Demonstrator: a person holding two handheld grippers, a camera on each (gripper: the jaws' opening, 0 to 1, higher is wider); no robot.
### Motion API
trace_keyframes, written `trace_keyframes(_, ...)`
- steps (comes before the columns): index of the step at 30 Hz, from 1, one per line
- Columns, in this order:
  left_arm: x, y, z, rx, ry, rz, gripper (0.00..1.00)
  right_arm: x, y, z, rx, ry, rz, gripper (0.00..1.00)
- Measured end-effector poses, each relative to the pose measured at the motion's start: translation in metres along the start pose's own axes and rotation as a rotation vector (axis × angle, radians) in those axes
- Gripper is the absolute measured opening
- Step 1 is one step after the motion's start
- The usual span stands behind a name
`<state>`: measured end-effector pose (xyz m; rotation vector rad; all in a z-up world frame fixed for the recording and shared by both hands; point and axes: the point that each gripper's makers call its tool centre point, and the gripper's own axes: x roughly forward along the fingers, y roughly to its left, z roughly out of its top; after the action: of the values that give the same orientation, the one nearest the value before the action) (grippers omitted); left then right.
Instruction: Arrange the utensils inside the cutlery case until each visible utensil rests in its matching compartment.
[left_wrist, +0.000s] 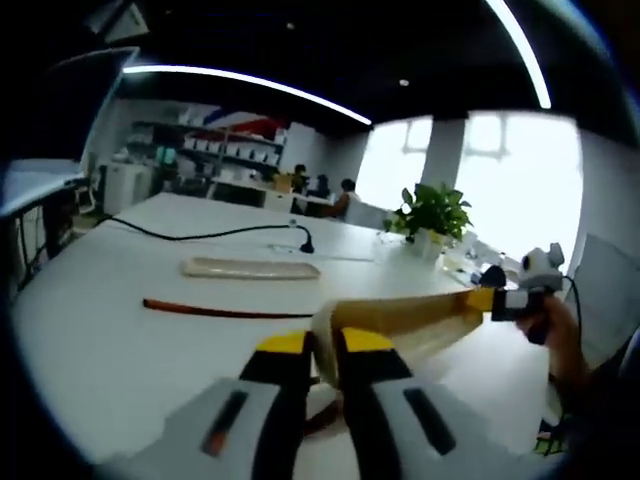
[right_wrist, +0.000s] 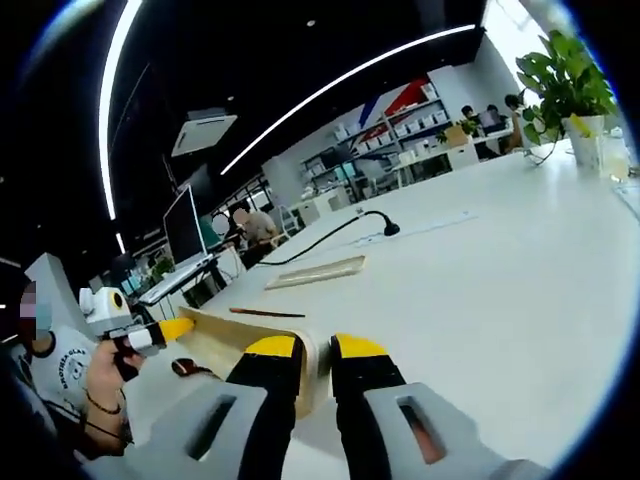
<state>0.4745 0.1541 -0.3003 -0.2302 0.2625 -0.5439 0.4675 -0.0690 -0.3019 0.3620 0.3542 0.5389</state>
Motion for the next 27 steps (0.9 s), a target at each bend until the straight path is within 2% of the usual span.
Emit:
trace_keyframes(4, -0.009, -0.008, -0.018, -0.002, 0.050, -0.015, 0.10, -0.012, 0.002, -0.010, -0.008, 0.006, -0.014, 0.10)
trace_keyframes(7, -0.016, -0.012, -0.029, 0.030, 0.093, -0.011, 0.11, -0.019, 0.005, -0.022, -0.026, 0.025, -0.015, 0.10)
trace_keyframes(11, -0.021, -0.022, -0.036, 0.149, 0.162, -0.020, 0.11, -0.031, 0.003, -0.033, -0.006, 0.021, -0.028, 0.10)
trace_keyframes(12, -0.022, -0.024, -0.044, 0.174, 0.203, -0.028, 0.12, -0.034, 0.001, -0.036, 0.000, 0.025, -0.028, 0.10)
trace_keyframes(14, -0.024, -0.028, -0.052, 0.200, 0.242, -0.042, 0.12, -0.039, 0.001, -0.043, -0.016, 0.033, -0.021, 0.10)
trace_keyframes(27, -0.037, -0.030, -0.077, 0.241, 0.368, -0.040, 0.12, -0.045, 0.010, -0.069, -0.034, 0.090, -0.009, 0.10)
